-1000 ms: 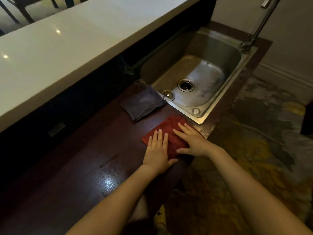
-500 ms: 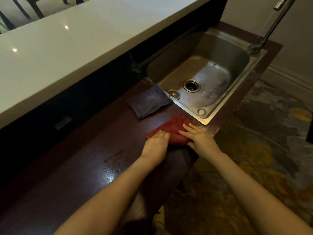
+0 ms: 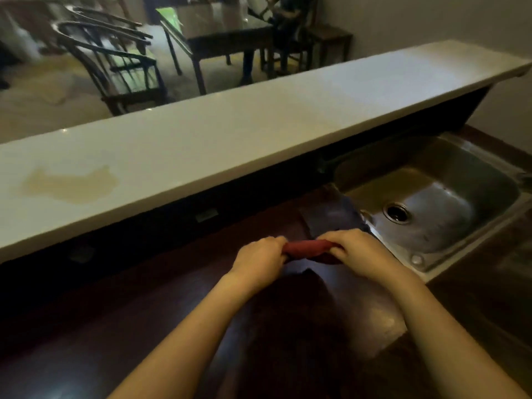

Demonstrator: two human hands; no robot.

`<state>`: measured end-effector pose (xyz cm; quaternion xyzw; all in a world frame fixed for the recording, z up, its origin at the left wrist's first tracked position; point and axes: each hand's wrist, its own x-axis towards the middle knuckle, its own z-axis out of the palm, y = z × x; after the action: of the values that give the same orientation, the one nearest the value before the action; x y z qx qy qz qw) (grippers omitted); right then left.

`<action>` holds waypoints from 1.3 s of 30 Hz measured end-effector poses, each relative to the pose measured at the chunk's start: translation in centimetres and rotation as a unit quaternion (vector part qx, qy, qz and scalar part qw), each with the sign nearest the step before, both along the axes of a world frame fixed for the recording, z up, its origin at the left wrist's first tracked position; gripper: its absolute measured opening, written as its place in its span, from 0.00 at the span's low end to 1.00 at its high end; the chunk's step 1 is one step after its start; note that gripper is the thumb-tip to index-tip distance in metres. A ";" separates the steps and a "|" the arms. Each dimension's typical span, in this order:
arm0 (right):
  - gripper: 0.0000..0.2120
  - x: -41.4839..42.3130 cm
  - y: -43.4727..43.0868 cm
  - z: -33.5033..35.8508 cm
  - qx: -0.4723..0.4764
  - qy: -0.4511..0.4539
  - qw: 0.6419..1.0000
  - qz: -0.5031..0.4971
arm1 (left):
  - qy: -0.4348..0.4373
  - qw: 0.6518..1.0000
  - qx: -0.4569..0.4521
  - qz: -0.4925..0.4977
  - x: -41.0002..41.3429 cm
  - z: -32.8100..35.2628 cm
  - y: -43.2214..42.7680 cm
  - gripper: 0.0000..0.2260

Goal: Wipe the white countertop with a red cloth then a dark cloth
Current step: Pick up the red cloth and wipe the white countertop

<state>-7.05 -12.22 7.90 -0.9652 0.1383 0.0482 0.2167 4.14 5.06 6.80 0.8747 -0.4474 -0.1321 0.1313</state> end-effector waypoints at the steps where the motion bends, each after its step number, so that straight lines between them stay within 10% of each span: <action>1: 0.14 1.4 1.1 1.1 -0.001 0.003 1.000 0.025 | -0.005 1.000 0.004 0.022 0.8 1.2 1.6 0.12; 15: 0.10 15.7 17.4 15.3 0.057 -0.043 0.957 0.282 | -0.044 0.979 -0.063 0.187 7.4 15.4 22.2 0.07; 28: 0.14 28.6 25.7 15.8 0.063 -0.209 0.951 0.218 | -0.139 0.942 -0.164 0.256 18.4 17.3 28.3 0.08; 39: 0.19 27.8 27.0 8.7 -0.086 -0.057 0.952 0.288 | -0.073 0.971 0.067 0.216 18.2 9.4 30.7 0.26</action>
<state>20.77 14.81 16.55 -0.9800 -0.1549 0.0417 0.1175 22.34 35.80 16.23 0.9648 -0.2464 -0.0659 0.0646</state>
